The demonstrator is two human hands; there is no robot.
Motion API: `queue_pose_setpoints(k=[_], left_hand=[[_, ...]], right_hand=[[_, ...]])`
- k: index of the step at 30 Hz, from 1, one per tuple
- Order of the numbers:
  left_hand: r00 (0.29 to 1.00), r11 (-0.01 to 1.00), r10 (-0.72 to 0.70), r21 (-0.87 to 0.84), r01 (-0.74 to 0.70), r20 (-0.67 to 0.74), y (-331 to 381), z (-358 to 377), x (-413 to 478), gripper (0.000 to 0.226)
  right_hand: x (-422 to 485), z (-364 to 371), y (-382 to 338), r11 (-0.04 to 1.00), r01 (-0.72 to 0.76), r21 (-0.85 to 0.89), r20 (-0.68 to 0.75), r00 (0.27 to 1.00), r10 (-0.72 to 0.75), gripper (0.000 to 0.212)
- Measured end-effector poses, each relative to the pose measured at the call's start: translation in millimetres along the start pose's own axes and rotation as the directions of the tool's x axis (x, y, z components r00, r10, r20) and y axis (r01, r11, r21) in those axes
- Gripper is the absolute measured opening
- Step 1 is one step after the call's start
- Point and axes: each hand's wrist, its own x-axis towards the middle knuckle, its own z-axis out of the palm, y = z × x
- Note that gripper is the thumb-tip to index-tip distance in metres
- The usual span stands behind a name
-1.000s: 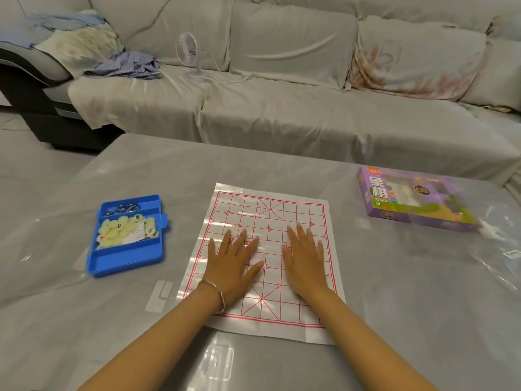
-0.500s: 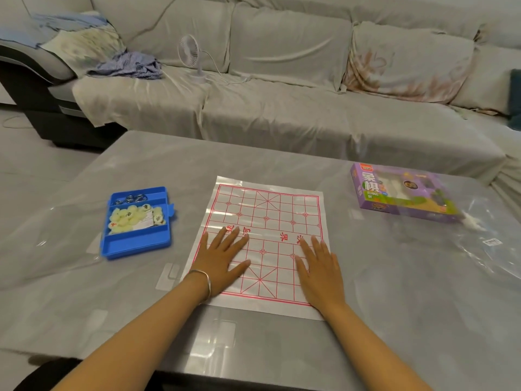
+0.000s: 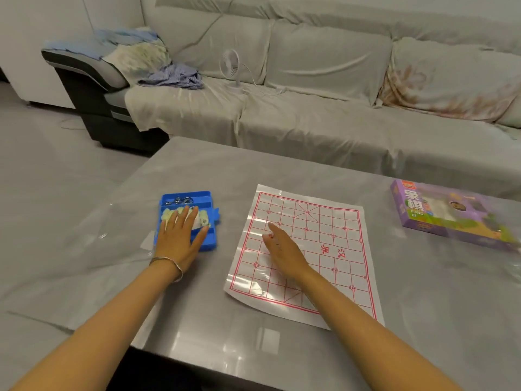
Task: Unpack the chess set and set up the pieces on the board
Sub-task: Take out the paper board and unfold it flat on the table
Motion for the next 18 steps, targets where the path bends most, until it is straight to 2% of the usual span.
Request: queue_pose_setpoints(k=[2, 5, 8, 10, 11, 13, 15, 18], left_hand=[[0.993, 0.992, -0.117, 0.039, 0.117, 0.003, -25.1, -3.3, 5.0, 0.065], [0.949, 0.95, -0.311, 0.044, 0.309, 0.059, -54.1, -2.7, 7.1, 0.072], [0.933, 0.935, -0.353, 0.053, 0.349, 0.077, -65.6, 0.6, 7.7, 0.072], [0.931, 0.936, -0.349, 0.084, 0.341, 0.103, -64.9, 2.2, 7.6, 0.071], [0.929, 0.934, -0.352, 0.106, 0.341, 0.11, -64.0, 2.6, 7.2, 0.07], [0.926, 0.929, -0.362, 0.119, 0.35, 0.11, -63.2, 2.2, 5.5, 0.07], [0.923, 0.929, -0.367, 0.082, 0.36, 0.117, -63.1, 0.0, 4.4, 0.069], [0.925, 0.933, -0.358, 0.01, 0.359, 0.124, -59.6, -5.3, 2.7, 0.066]], right_hand=[[18.0, 22.0, -26.0, 0.997, -0.01, 0.075, 0.074, 0.997, 0.004, 0.055], [45.0, 52.2, -53.2, 1.0, -0.003, -0.001, 0.107, 0.994, 0.003, 0.053], [66.4, 77.9, -67.0, 0.983, -0.012, -0.184, 0.102, 0.994, 0.031, 0.052], [73.3, 91.7, -72.1, 0.98, 0.011, -0.198, 0.098, 0.995, 0.009, 0.049], [73.5, 96.6, -75.3, 0.991, 0.014, -0.133, 0.085, 0.996, -0.003, 0.046], [68.9, 100.8, -83.1, 0.988, -0.038, 0.148, 0.047, 0.998, 0.032, 0.044], [63.1, 100.0, -90.5, 0.889, -0.088, 0.448, 0.052, 0.996, 0.072, 0.044], [54.2, 94.9, -98.0, 0.691, -0.142, 0.709, 0.091, 0.99, 0.11, 0.042]])
